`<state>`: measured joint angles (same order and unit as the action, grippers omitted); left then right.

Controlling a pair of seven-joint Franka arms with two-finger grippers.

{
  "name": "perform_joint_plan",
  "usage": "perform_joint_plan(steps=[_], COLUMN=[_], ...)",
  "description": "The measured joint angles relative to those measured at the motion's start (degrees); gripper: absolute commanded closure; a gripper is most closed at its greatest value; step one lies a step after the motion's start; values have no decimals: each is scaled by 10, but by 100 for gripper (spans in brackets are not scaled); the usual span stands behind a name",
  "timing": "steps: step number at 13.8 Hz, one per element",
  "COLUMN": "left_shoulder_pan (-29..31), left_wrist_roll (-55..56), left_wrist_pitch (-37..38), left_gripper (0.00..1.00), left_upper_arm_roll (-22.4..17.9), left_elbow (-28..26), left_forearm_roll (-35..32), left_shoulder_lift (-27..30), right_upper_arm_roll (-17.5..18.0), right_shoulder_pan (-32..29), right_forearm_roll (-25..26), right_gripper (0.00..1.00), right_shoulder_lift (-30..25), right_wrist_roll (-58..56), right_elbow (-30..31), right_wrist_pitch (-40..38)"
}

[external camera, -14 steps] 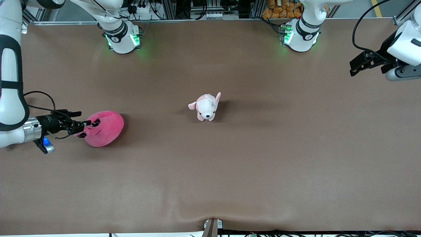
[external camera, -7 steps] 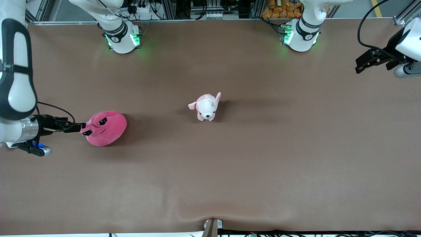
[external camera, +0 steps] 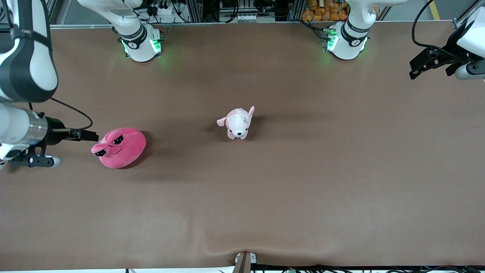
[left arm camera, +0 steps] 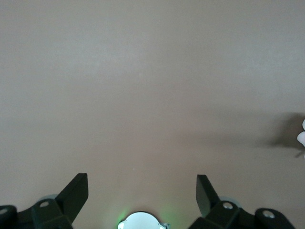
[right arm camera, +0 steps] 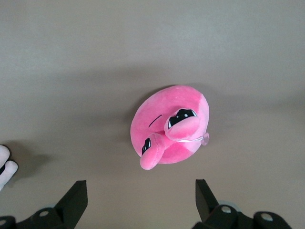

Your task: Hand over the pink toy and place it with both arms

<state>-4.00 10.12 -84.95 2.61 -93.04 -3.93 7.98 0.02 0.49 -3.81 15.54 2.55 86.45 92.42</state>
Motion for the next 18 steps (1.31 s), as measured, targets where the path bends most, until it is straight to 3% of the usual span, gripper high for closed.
perform_joint_plan(steps=[4,10,14,18], left_shoulder_pan=[-4,-6,-6,-4], left_wrist_roll=[0,1,1,1], left_wrist_pitch=[1,21,22,22], left_gripper=[0,0,0,0], left_upper_arm_roll=[0,17,15,11], left_elbow=[1,-3,-14,-21], left_forearm_roll=[0,1,16,18], left_shoulder_lift=[0,1,2,2], right_upper_arm_roll=[0,-3,-29,-31], right_shoulder_pan=[0,0,-2,-11], right_forearm_roll=[3,4,6,6], right_gripper=[0,0,0,0], right_shoulder_lift=[-70,-181,-192,-193], right_wrist_roll=[-21,-23,-23,-23], right_elbow=[63,101,82,53], right_wrist_pitch=[34,26,2,-43])
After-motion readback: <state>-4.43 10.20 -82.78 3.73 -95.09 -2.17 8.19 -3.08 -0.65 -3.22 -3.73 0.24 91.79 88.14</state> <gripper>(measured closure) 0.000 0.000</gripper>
